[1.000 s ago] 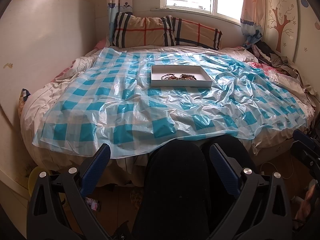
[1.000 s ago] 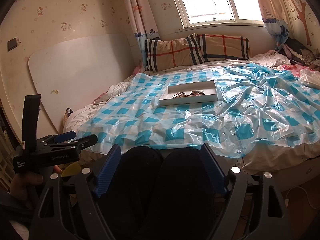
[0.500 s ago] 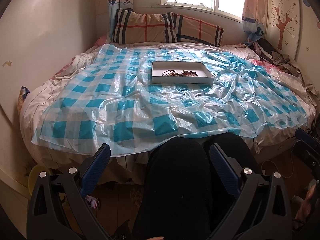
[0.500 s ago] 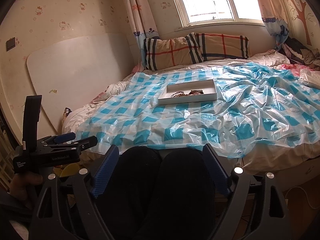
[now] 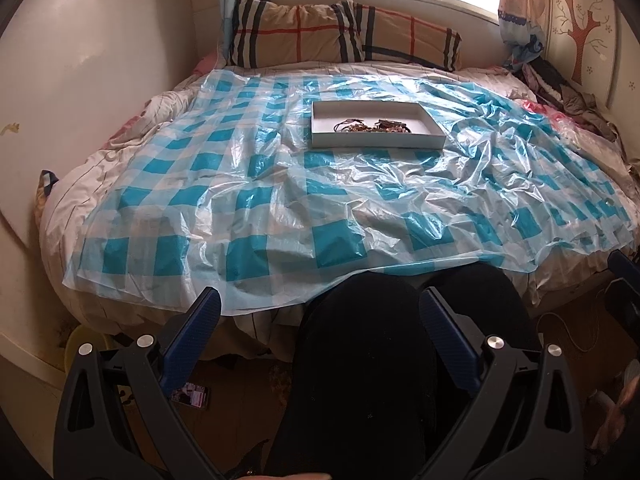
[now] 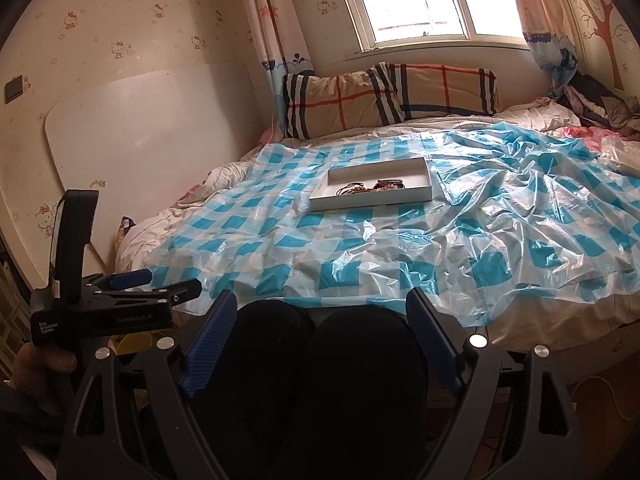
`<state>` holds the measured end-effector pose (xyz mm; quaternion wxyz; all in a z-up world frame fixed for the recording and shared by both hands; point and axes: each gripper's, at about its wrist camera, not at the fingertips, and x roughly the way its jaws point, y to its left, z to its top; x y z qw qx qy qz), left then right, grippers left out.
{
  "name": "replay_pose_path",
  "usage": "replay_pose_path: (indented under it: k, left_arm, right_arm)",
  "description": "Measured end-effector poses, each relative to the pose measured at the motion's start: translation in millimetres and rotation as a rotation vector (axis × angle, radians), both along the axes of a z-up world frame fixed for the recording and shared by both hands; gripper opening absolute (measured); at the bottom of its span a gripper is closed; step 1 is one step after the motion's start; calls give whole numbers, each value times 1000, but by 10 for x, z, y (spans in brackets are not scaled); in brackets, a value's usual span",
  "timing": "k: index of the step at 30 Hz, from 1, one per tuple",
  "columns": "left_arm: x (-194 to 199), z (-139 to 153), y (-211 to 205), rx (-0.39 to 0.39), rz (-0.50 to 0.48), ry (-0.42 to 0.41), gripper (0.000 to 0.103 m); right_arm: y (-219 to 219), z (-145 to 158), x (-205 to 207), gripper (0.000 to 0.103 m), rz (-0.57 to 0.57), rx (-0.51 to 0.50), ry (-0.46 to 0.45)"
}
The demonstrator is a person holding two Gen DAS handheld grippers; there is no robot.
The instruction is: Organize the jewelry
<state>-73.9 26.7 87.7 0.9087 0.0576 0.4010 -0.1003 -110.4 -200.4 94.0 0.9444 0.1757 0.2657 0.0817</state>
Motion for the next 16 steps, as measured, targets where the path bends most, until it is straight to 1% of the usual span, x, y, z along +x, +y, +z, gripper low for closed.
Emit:
replay_pose_path:
  k: [1, 3, 8, 12, 14, 16]
  left_arm:
    - [9, 4, -19, 3, 7, -2, 95]
    - [0, 36, -41, -3, 5, -34, 95]
    - [30, 47, -110, 12, 0, -52, 95]
    - [42, 41, -199, 26, -50, -36, 95]
    - [15, 34, -232, 43, -55, -32, 95]
    - [0, 33, -226, 29, -51, -7, 95]
  right_arm:
    - [-7, -5, 12, 83, 3, 0, -1]
    - [-4, -7, 55, 83, 7, -5, -3]
    - [-18, -17, 68, 83, 7, -6, -4]
    - [-4, 7, 116, 84, -3, -9, -12]
    - [-5, 12, 114, 85, -6, -10, -15]
    - [-5, 21, 99, 85, -8, -12, -20]
